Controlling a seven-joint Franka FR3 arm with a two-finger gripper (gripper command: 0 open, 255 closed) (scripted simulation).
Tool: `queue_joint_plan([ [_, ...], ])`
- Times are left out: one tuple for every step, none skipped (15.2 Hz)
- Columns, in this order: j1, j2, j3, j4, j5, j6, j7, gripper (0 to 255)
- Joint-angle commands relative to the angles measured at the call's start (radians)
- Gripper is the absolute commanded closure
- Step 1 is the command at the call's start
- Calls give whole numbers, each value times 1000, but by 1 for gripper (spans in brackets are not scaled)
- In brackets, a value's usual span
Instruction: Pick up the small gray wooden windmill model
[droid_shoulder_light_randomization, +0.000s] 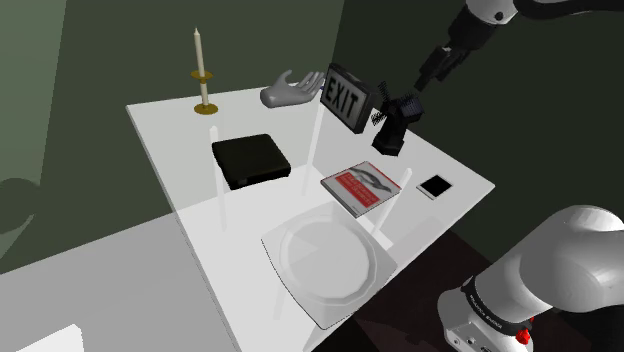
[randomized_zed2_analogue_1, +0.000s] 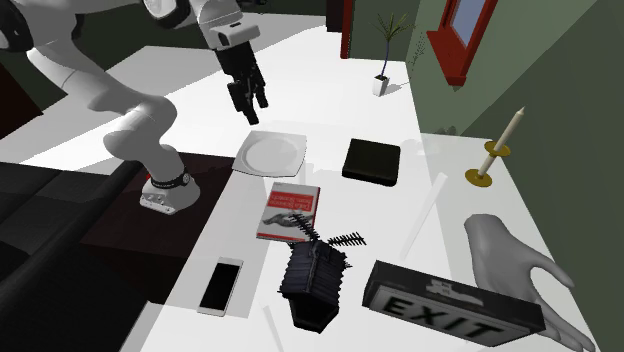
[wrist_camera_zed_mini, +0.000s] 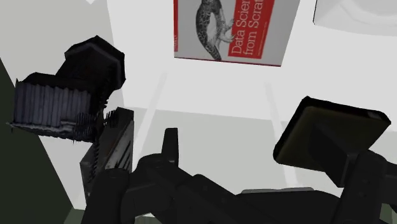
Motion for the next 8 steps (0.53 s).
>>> queue_joint_plan([
  [-8,47,-35,-7,-4,73,-25,0],
  [-11,72,-52,-5,-4,105,-36,0],
  [-13,98,-68,-2,-2,136,-49,0],
  [-15,125,-85,3,0,167,-61,0],
  [-16,153,-101,9,4,197,-75,0],
  [-16,182,-118,17,9,226,-89,0],
  [-16,211,-135,26,15,254,-103,0],
  [-16,242,-152,36,24,282,-119,0],
])
